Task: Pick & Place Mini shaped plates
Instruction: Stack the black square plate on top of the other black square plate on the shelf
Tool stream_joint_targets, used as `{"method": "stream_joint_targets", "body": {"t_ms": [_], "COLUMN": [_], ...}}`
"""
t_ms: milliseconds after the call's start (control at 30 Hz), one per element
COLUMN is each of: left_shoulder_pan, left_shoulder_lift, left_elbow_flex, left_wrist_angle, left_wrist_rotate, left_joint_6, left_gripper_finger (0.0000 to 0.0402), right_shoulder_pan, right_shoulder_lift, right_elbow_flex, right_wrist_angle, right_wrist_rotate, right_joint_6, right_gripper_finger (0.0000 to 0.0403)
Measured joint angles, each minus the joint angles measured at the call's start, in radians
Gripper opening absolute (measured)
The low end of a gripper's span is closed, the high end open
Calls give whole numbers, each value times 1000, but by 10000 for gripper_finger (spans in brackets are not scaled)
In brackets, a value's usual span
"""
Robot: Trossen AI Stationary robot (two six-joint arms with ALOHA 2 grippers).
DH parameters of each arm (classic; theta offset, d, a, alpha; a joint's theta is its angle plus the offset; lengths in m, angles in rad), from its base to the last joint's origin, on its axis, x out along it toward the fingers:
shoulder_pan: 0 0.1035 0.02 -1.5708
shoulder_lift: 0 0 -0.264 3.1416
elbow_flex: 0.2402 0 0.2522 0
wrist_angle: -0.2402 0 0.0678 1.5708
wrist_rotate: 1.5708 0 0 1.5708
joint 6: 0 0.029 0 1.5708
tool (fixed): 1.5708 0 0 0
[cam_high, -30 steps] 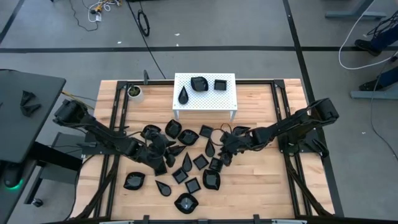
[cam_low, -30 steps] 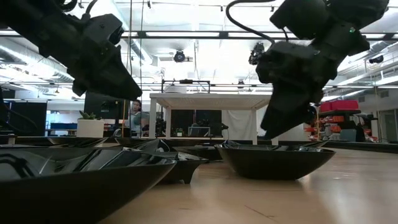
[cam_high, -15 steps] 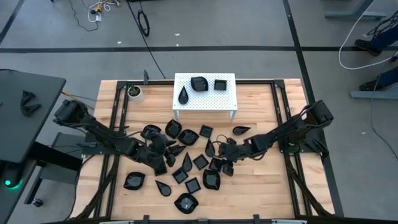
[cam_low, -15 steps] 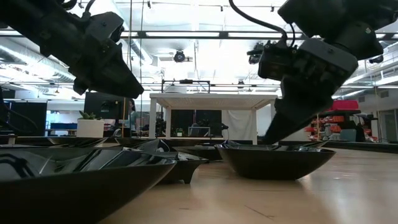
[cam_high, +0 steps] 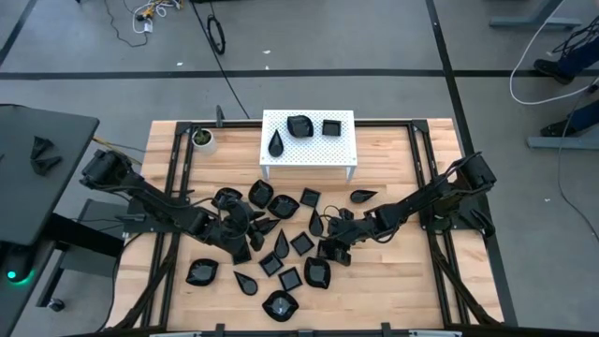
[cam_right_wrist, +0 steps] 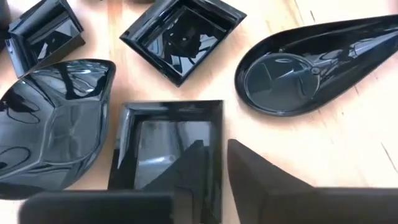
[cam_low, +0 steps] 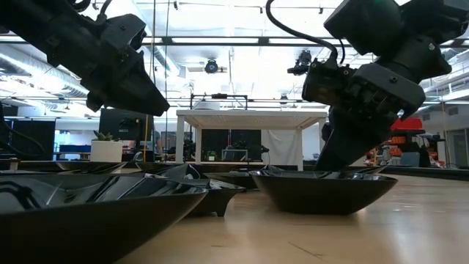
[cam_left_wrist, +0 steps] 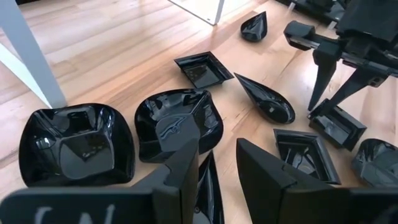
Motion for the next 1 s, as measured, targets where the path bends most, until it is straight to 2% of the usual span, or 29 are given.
{"method": "stream_joint_targets", "body": {"t_ms": [233, 400, 533, 700, 867, 933, 1000], "left_shoulder_pan": [0, 0, 0, 0, 0, 0, 0], "left_shoulder_lift": [0, 0, 0, 0, 0, 0, 0], "left_elbow_flex": [0, 0, 0, 0, 0, 0, 0], "left_wrist_angle": [0, 0, 0, 0, 1, 2, 2], "left_wrist_rotate": [0, 0, 0, 0, -1, -3, -7], "left_joint_6": [0, 1, 1, 1, -1, -1, -1], "left_gripper_finger": [115, 115, 115, 115, 115, 115, 115], "right_shoulder_pan": [0, 0, 0, -17, -147, -264, -401], "right_shoulder_lift": [-7, -52, -164, -383, -608, -673, -708], "right_elbow_flex": [0, 0, 0, 0, 0, 0, 10], "right_wrist_angle": [8, -28, -133, -230, -217, -203, -210], "right_wrist_rotate": [-3, -2, 9, 73, 207, 204, 145], "right_joint_6": [-6, -2, 17, -17, -101, -137, -169], "right_gripper_finger": [8, 7, 3, 2, 2, 2, 2]}}
